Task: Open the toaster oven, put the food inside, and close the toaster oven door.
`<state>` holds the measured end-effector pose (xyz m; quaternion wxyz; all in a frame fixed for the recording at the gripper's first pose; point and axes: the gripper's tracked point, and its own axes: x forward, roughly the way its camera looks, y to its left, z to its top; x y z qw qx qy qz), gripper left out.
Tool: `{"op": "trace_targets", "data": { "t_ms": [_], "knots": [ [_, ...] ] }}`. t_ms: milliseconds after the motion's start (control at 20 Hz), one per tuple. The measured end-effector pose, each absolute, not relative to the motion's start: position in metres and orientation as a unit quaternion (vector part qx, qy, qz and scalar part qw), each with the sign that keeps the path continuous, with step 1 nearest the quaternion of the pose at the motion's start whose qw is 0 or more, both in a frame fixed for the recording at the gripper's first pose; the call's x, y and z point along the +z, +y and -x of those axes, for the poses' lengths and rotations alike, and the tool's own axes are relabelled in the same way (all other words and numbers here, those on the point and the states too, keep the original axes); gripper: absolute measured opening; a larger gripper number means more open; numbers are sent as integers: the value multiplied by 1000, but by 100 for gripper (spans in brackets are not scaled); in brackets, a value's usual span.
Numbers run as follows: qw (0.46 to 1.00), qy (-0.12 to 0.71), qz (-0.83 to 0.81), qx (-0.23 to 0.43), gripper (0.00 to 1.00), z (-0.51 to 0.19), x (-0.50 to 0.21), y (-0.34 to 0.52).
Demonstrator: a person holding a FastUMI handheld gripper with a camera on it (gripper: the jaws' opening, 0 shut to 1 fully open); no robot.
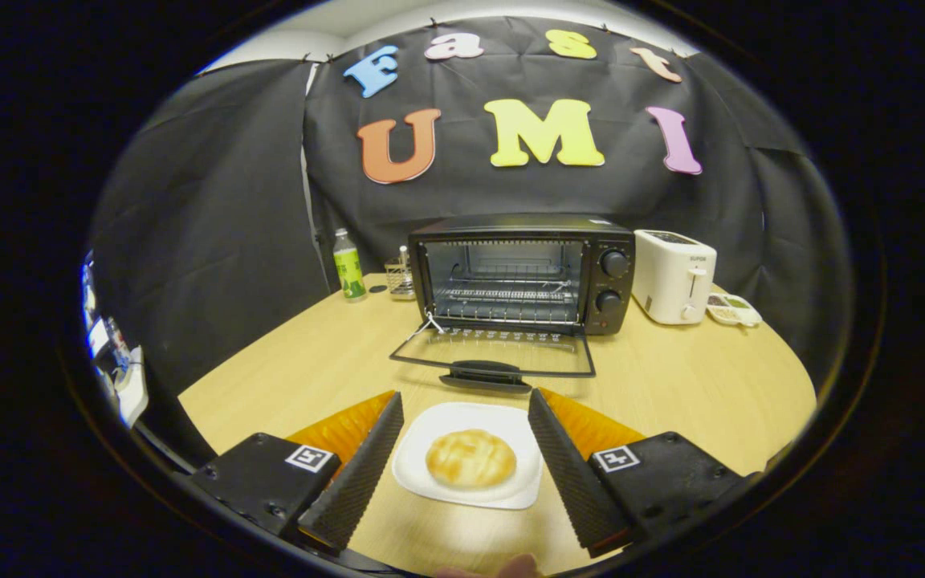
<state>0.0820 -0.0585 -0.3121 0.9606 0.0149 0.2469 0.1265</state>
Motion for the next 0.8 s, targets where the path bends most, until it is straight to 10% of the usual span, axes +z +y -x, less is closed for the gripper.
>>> {"op": "trace_targets", "data": {
  "t_ms": [800],
  "knots": [
    [935,329,49,124,100,-82,-401,-55]
  ]
}}
